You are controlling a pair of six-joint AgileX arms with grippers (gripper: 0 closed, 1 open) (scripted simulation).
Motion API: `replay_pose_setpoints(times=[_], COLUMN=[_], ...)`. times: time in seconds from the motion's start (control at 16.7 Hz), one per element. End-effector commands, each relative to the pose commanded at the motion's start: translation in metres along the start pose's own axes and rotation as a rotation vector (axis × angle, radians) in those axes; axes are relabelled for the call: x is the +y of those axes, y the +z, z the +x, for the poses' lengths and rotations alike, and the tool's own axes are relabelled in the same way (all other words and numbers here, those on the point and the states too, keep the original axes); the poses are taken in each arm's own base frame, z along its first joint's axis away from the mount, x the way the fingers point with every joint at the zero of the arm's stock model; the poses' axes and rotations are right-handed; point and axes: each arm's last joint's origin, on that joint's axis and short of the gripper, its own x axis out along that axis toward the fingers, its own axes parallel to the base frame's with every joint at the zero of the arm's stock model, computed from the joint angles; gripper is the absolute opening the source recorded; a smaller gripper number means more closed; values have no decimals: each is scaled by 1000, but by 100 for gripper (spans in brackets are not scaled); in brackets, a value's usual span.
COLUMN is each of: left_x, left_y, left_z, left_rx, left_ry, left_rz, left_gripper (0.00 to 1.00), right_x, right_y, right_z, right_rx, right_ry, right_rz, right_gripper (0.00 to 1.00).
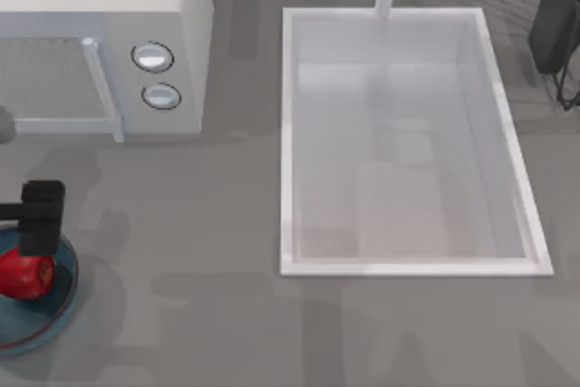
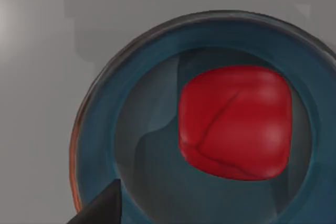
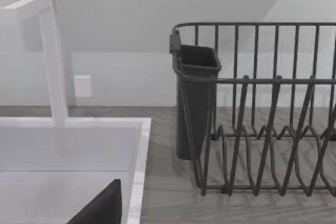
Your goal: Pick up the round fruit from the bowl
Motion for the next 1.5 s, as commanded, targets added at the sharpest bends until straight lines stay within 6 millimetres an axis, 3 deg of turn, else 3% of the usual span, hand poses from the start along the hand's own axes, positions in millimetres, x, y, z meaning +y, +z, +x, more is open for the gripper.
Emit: replay_pose_setpoints(times=[0.3, 0.78, 1.26, 1.5], left_x=[-2, -1, -2, -2], left_y=[30, 32, 14, 4], left_z=[23, 30, 111, 126], left_rx=[254, 283, 263, 280], left_ry=[5, 7, 6, 6], left_rz=[3, -1, 2, 3], left_gripper=[100, 100, 100, 100], right_x=[0, 0, 0, 0], right_y=[0, 0, 0, 0], right_z=[0, 0, 0, 0], right_rx=[0, 0, 0, 0], right_ry=[0, 0, 0, 0], right_rz=[0, 0, 0, 0], right_gripper=[100, 100, 100, 100])
